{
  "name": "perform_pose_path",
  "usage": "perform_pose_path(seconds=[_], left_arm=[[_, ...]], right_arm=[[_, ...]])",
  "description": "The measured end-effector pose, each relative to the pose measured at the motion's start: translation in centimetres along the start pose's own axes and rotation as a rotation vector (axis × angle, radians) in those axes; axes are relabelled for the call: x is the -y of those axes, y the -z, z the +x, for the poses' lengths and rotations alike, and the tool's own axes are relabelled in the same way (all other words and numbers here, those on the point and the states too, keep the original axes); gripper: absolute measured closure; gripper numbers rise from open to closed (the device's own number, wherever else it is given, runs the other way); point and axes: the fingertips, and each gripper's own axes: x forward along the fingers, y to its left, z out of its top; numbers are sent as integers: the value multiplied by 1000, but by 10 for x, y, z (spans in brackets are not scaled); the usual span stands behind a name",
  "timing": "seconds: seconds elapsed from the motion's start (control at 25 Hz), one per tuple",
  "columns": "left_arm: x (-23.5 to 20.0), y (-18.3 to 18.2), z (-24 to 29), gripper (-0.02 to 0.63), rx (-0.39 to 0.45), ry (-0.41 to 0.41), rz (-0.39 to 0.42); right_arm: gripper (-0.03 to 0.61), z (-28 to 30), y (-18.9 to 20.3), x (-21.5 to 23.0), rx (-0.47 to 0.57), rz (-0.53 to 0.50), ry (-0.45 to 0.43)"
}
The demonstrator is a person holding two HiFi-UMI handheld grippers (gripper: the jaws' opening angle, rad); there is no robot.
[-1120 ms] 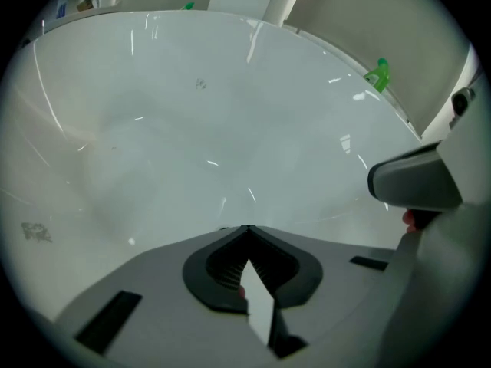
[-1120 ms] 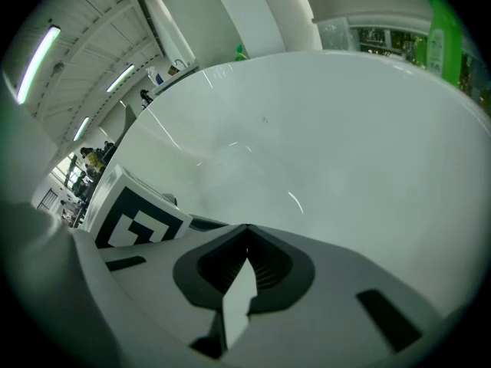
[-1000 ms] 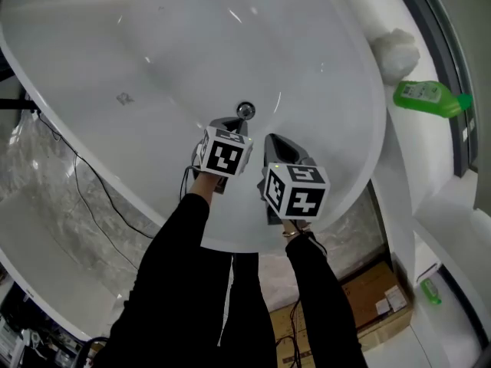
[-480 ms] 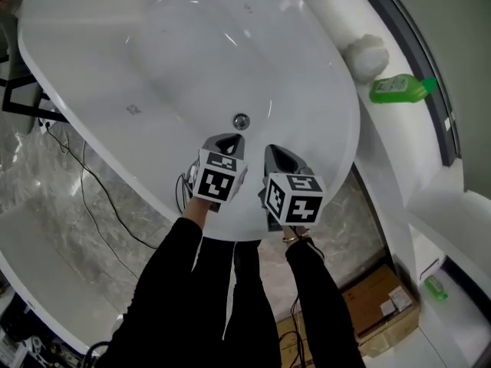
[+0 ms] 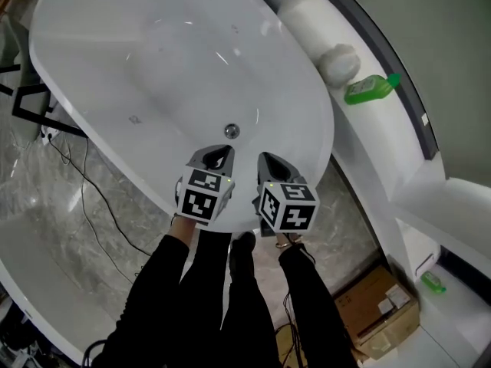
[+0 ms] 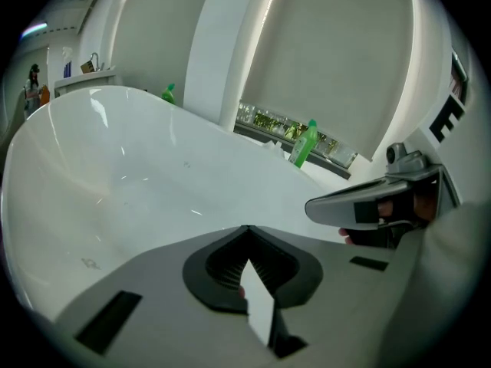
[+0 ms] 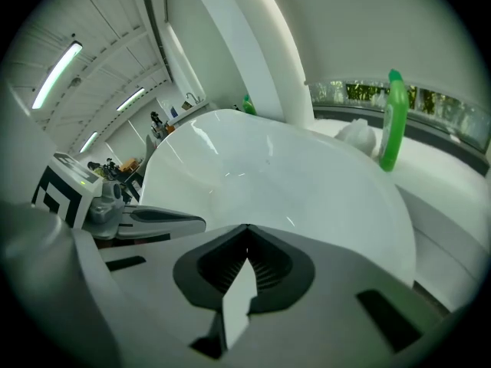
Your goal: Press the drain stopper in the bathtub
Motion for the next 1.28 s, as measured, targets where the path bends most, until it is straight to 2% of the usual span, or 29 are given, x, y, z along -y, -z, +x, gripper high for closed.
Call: perform_pose_path(seconds=[0.52,1.28], left_arm=[[14,-39,-71,606,78,-27,-34],[51,-61,-149,606,159,-36,15]], right_arm=[[577,-67,-37,-17,102,0,8],[577,-141,-45,-42,179,-44,-4]])
